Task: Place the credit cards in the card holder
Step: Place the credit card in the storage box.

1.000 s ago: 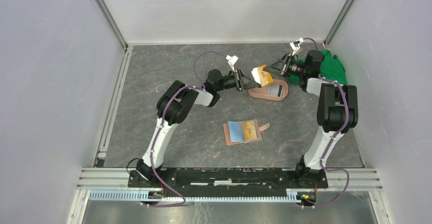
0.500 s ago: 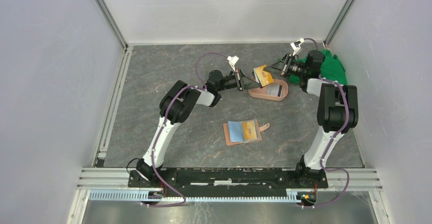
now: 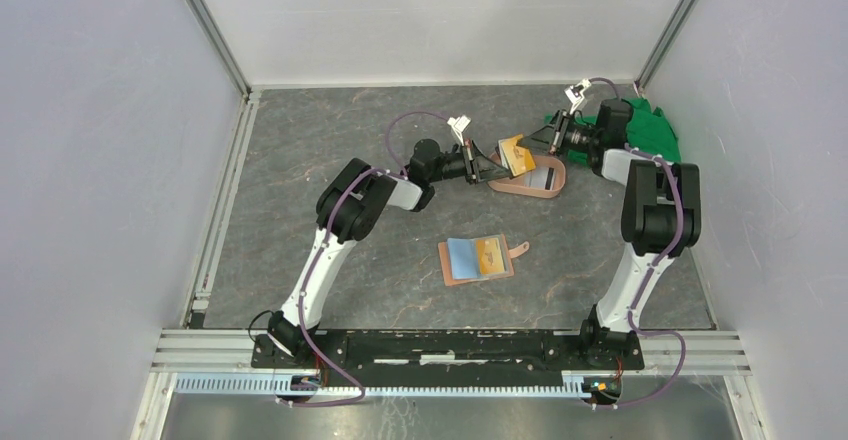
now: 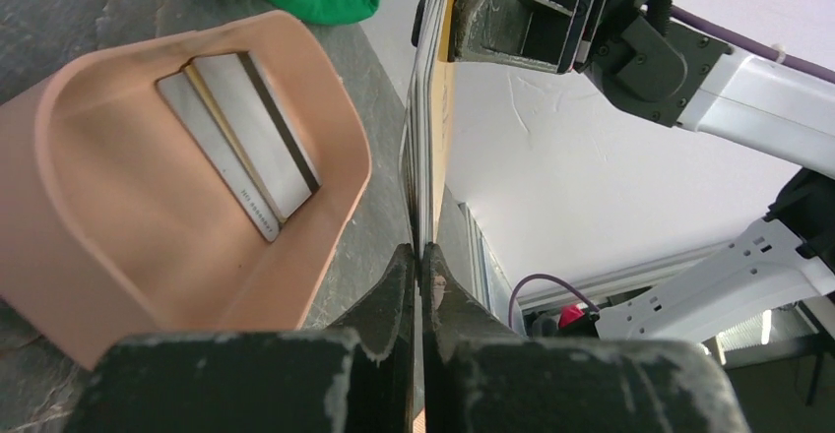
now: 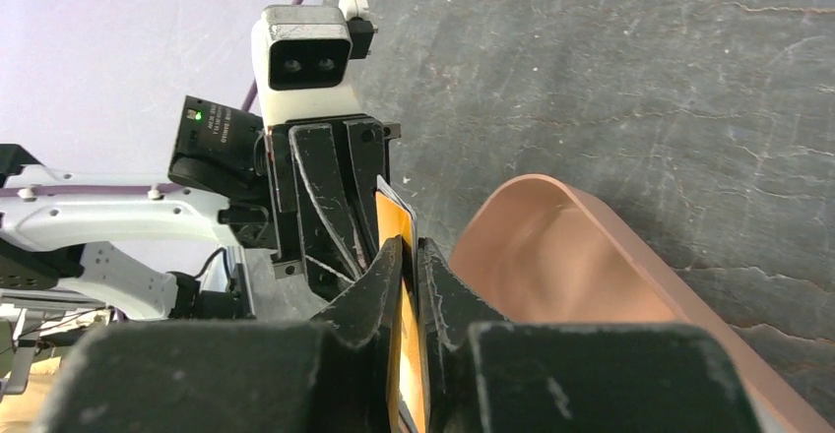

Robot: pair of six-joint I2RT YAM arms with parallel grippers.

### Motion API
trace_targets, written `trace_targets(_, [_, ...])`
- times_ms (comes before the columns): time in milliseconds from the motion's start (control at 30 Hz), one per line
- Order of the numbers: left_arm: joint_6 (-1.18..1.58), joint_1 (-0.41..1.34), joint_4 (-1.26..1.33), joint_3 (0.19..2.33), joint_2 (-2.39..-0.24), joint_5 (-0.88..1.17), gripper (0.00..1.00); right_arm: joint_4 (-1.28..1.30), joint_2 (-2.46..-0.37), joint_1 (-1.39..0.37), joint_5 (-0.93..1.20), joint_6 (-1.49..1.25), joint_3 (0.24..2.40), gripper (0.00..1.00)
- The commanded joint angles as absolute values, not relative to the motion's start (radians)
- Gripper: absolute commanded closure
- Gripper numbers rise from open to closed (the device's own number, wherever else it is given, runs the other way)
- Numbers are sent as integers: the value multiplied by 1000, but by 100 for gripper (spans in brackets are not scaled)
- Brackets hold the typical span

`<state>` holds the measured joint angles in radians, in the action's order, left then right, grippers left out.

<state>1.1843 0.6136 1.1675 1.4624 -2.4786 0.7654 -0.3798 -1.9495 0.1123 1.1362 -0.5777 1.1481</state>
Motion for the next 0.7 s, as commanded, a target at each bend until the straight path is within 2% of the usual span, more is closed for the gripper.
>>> trace_targets(0, [1186, 597, 1095, 1501, -2491, 700, 98, -216, -1985, 117, 1123, -405, 1213, 88])
trace_targets(267, [1177, 597, 1033, 1512, -2492, 673, 98, -188, -2018, 117, 1122, -374, 1219, 87])
trace_targets(667, [1198, 599, 1042, 1535, -2501, 646, 98, -73, -2043, 117, 1085, -265, 1242, 73])
